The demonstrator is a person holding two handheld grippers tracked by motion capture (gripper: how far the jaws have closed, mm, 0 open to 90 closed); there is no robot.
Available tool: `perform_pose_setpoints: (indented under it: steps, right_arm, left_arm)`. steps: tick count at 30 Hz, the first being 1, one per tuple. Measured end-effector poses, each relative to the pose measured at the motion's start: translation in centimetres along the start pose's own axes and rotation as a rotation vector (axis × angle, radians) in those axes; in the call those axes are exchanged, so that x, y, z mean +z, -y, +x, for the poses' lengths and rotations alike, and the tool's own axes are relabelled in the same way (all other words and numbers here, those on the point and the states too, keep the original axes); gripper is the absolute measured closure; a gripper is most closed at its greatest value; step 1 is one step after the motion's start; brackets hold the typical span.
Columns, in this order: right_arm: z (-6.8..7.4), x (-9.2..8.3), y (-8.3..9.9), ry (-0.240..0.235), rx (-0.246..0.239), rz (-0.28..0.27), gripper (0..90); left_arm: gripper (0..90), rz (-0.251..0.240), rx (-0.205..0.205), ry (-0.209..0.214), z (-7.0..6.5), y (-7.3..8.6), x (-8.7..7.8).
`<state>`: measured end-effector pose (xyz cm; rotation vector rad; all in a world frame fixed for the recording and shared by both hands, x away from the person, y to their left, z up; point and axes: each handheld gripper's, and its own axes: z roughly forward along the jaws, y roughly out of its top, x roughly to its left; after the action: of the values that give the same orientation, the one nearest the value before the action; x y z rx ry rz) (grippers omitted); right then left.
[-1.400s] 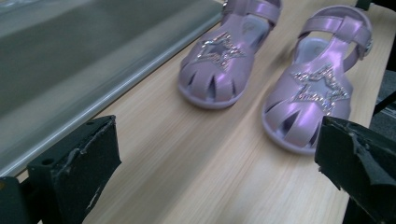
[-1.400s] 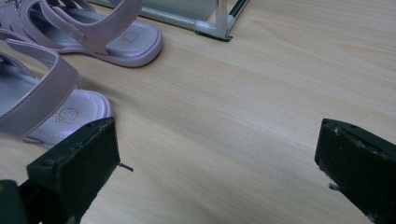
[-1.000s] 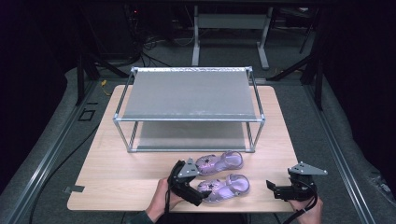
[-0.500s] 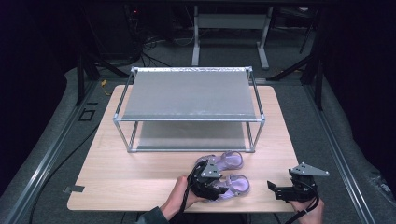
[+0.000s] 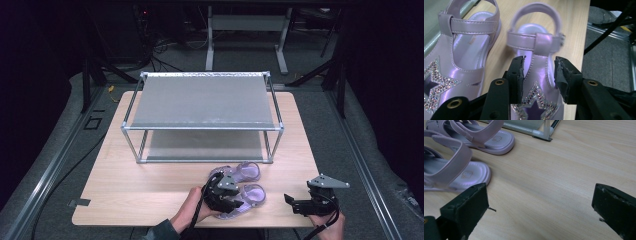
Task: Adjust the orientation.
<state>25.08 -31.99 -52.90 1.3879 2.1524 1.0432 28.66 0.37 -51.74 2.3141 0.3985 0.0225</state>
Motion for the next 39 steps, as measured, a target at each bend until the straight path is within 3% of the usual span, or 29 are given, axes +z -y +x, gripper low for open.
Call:
perform_pose_setpoints:
  steps: [7,12,14,17,23,25,26,27,28,29,31,35,36,39]
  right_arm:
    - [-0.1,-0.1,0.1,0.002,0.002,-0.006,0.8]
    - [-0.2,-0.1,0.2,0.003,0.006,0.002,1.2]
    - [-0.3,-0.2,0.3,0.004,0.012,-0.004,1.2]
    - [-0.2,-0.1,0.4,0.004,0.013,-0.011,1.2]
    - [-0.1,-0.2,0.2,0.000,0.016,-0.017,1.2]
    - [0.0,-0.1,0.1,0.002,0.013,-0.018,1.2]
    - [0.1,-0.1,0.1,0.003,0.015,-0.016,1.3]
    - [0.1,-0.1,0.1,0.003,0.015,-0.016,1.2]
    - [0.2,0.0,0.0,0.001,0.014,-0.017,1.3]
    - [0.2,0.0,0.0,0.001,0.014,-0.017,1.2]
    - [0.3,0.0,0.0,0.000,0.014,-0.014,1.3]
    - [0.4,0.1,-0.2,0.003,0.014,-0.014,1.3]
    - [0.4,0.2,-0.3,-0.002,0.013,-0.011,1.3]
    - [0.5,0.3,-0.4,0.002,0.012,-0.005,1.3]
  left_arm:
    - [67.7,0.017,0.031,-0.031,-0.2,-0.1,0.5]
    - [72.9,0.014,0.074,-0.005,-0.2,-0.2,0.3]
    - [74.8,0.017,0.112,0.004,-0.4,-0.1,0.0]
    - [75.3,0.006,0.127,0.015,-0.5,-0.1,-0.5]
    - [75.5,-0.017,0.156,0.019,-0.4,0.7,-3.3]
    - [75.5,-0.029,0.172,-0.001,0.1,1.4,-5.1]
    - [75.5,-0.029,0.172,-0.001,0.1,1.4,-5.1]
    - [75.5,-0.034,0.174,-0.003,0.6,2.0,-6.4]
    - [75.4,-0.034,0.174,-0.003,0.6,2.0,-6.4]
    - [75.4,-0.039,0.175,-0.021,1.1,2.6,-7.7]
    - [75.3,-0.042,0.178,-0.019,1.2,2.9,-8.1]
    - [75.3,-0.043,0.176,-0.040,2.7,4.4,-10.5]
    - [75.1,-0.044,0.175,-0.039,3.6,5.2,-11.4]
    - [74.8,-0.040,0.174,-0.041,4.5,5.9,-12.3]
